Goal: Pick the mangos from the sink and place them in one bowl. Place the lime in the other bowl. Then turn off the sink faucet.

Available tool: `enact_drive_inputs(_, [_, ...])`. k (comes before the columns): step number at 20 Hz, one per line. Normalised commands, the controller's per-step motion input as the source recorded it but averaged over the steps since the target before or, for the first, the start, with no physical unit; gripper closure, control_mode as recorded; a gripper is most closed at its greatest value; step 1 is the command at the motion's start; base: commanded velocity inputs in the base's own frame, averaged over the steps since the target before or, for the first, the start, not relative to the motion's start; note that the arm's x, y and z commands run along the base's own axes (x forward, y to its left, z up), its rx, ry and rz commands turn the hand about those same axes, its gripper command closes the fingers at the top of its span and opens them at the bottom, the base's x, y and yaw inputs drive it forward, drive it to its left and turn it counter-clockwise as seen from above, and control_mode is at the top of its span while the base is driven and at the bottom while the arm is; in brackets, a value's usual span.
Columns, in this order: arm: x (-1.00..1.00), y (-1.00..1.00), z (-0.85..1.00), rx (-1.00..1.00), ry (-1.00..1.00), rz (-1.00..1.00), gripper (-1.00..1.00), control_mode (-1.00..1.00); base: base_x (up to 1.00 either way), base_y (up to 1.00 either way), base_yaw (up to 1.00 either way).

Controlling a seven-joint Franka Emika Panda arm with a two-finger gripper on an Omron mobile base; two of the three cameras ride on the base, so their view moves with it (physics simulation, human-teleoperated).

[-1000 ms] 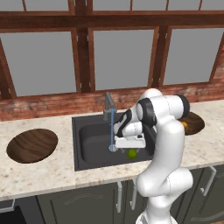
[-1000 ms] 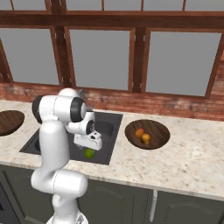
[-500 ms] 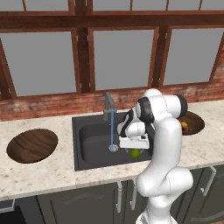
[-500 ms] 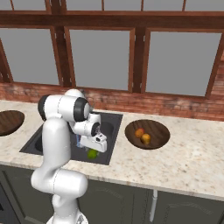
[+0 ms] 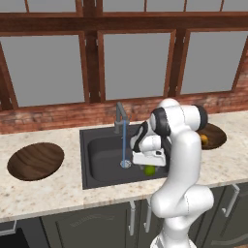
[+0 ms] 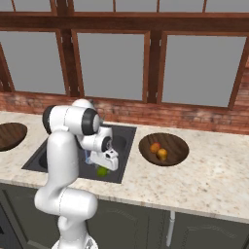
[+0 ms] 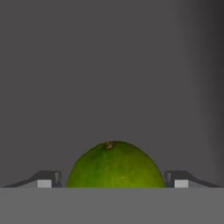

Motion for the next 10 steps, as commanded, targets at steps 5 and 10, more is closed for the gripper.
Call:
enact_drive_inputs(5, [-0.57,0.00,-0.17,-0.05,0.00,-0.12,1.00,-1.00,0.00,0.00,0.00])
enact_drive_inputs(10, [-0.49,0.00,-0.09,-0.04,-0.04,-0.10,1.00,-1.00,0.00,0.00,0.00])
